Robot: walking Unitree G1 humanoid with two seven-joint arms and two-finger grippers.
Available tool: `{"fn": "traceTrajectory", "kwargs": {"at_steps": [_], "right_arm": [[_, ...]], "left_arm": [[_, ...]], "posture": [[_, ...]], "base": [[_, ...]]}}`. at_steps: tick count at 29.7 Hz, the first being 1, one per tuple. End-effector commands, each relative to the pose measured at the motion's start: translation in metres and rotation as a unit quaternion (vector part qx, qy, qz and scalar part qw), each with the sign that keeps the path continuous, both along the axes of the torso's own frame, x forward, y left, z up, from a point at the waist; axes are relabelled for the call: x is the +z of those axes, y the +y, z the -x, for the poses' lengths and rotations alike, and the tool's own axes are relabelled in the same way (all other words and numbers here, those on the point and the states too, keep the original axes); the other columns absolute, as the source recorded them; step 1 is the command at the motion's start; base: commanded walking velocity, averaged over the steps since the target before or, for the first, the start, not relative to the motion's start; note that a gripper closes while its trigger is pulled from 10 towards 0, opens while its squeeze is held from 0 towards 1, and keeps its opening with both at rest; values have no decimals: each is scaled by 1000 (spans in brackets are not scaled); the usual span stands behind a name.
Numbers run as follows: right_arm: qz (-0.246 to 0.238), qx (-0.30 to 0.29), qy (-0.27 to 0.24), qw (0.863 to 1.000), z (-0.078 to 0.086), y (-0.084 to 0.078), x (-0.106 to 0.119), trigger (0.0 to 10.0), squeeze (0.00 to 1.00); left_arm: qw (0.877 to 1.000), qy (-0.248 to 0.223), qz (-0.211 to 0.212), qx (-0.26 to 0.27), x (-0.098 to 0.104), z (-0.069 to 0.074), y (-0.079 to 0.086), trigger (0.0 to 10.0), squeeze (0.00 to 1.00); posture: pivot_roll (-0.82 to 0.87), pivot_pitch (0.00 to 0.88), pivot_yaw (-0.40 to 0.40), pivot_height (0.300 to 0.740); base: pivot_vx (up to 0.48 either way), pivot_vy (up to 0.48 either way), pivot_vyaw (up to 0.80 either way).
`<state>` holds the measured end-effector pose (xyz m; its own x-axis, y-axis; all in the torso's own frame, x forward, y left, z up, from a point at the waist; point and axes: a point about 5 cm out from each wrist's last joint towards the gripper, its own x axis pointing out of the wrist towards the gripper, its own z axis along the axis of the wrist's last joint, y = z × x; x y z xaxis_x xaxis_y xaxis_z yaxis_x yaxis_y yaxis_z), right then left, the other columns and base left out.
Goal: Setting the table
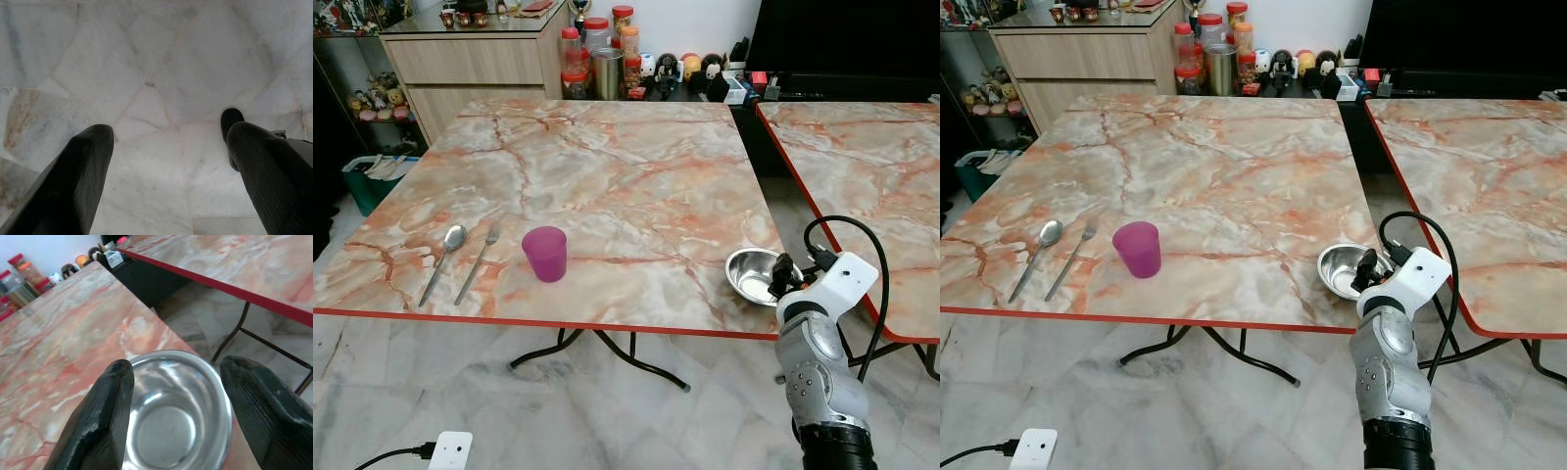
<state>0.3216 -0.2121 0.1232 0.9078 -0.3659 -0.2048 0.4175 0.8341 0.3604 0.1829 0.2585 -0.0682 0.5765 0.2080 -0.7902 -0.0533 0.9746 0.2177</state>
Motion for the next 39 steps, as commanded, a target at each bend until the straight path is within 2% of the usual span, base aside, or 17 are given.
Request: {"fn": "traceTrajectory", "kwargs": {"at_steps": [1, 9, 14, 18, 28, 34, 39], "right_arm": [[3, -28, 21, 999, 3, -18, -5, 10000, 0], [-5, -41, 36, 999, 4, -37, -9, 10000, 0], [-16, -33, 39, 999, 3, -36, -12, 10000, 0], [-26, -3, 39, 999, -1, -30, -15, 10000, 0], [-45, 11, 56, 997, -5, -28, -21, 10000, 0], [-48, 48, 57, 996, -8, -24, -23, 10000, 0], [-59, 48, 56, 996, -10, -24, -24, 10000, 0]], "left_arm": [[1000, 8, 3, 2, -2, 4, 0, 10000, 0], [1000, 9, 3, 2, -2, 4, 0, 10000, 0], [1000, 9, 3, 2, -2, 4, 0, 10000, 0], [1000, 8, 2, 1, -2, 4, 0, 10000, 0], [1000, 8, 2, 0, -3, 5, -1, 10000, 0], [1000, 8, 3, -1, -3, 6, -1, 10000, 0], [1000, 8, 3, -2, -4, 7, -1, 10000, 0]], "posture": [[-11, 76, -23, 740], [-10, 73, -24, 740], [-5, 70, -24, 740], [-3, 59, -25, 740], [2, 37, -29, 740], [2, 30, -31, 740], [4, 34, -31, 740]], "base": [[0, 0, 0], [0, 0, 0], [0, 0, 0], [0, 0, 0], [0, 0, 0], [0, 0, 0], [0, 0, 0]]}}
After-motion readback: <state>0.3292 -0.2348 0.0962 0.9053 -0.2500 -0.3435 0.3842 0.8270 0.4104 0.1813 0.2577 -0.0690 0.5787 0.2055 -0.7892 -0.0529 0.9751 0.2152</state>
